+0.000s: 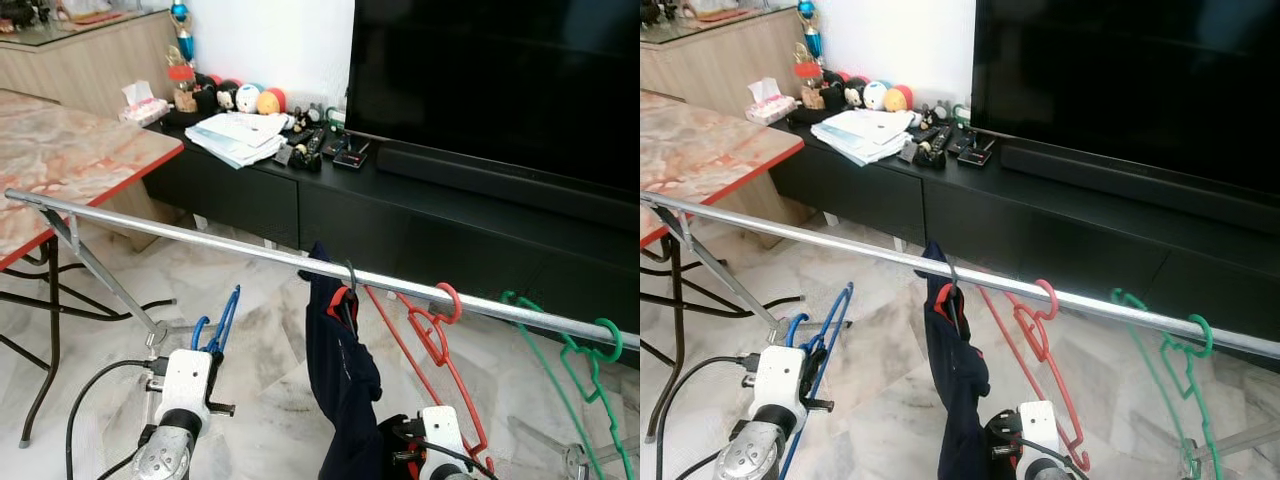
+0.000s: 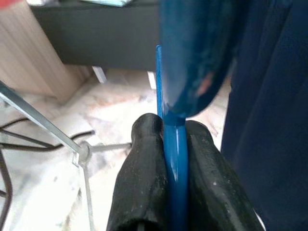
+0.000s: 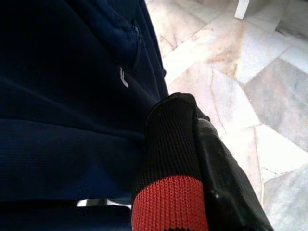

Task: Hang hanger

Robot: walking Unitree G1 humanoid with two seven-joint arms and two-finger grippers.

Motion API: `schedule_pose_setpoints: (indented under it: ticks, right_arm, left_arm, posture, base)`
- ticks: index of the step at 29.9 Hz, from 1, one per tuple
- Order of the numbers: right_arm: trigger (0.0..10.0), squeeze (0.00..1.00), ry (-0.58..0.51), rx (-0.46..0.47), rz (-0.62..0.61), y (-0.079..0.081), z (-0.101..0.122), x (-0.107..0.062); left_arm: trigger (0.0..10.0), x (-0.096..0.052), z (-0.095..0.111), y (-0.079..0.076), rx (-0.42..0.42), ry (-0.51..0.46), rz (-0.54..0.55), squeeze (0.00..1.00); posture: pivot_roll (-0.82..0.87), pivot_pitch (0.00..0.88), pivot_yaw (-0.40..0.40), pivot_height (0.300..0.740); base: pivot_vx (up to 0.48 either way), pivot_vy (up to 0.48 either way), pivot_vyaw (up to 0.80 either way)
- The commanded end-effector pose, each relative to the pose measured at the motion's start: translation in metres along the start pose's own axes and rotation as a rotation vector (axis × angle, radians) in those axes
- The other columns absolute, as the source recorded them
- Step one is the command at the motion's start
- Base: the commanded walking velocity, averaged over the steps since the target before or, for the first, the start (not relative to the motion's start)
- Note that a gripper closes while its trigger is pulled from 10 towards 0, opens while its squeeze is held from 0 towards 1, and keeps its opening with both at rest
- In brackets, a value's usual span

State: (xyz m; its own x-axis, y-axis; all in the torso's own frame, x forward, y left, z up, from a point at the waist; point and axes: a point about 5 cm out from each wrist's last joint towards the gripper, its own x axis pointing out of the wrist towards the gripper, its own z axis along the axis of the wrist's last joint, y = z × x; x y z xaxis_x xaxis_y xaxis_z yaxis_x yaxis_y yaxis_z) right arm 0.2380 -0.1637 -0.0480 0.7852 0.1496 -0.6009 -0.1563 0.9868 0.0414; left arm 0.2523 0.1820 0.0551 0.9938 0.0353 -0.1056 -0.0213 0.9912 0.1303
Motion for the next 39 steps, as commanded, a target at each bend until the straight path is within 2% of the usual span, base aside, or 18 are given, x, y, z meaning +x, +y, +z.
schedule_pose_setpoints:
  ticks: [1, 5, 17, 20, 24, 39]
  right_arm:
    - [10.0, 0.0, -0.031, -0.002, -0.002, 0.0011, 0.0047, 0.0008]
    - [10.0, 0.0, -0.033, -0.001, -0.002, 0.0026, 0.005, 0.0012]
    - [10.0, 0.0, -0.056, 0.017, -0.041, -0.0022, 0.011, 0.0018]
    - [10.0, 0.0, -0.029, 0.012, -0.059, -0.0039, 0.0096, 0.0021]
    - [10.0, 0.0, -0.031, 0.035, -0.058, -0.0032, 0.0099, 0.0024]
    - [10.0, 0.0, -0.019, 0.024, -0.06, -0.003, 0.0113, 0.0034]
  left_arm:
    - [10.0, -0.0031, -0.0024, 0.0025, 0.002, 0.018, 0.019, 0.0]
    - [10.0, -0.0036, -0.0076, 0.004, -0.018, 0.051, 0.02, 0.0]
    - [10.0, 0.0008, -0.0023, 0.0011, -0.026, 0.05, 0.011, 0.0]
    - [10.0, -0.0003, -0.0026, -0.0001, -0.025, 0.05, 0.005, 0.0]
    - [10.0, -0.0012, -0.0025, 0.0018, -0.025, 0.052, 0.009, 0.0]
    - [10.0, -0.0039, -0.0034, 0.0033, -0.027, 0.058, 0.007, 0.0]
  posture:
    - [0.07, 0.0, 0.04, 0.74]
    - [0.06, 0.0, 0.047, 0.74]
    - [0.07, 0.013, 0.044, 0.74]
    - [0.07, 0.018, 0.043, 0.74]
    - [0.07, 0.025, 0.043, 0.74]
    - [0.08, 0.033, 0.046, 0.74]
  base:
    - [0.0, 0.0, 0.0]
    - [0.0, 0.088, 0.0]
    - [0.0, 0.457, 0.0]
    - [0.0, 0.462, 0.0]
    - [0.0, 0.438, -0.78]
    - [0.0, 0.0, -0.78]
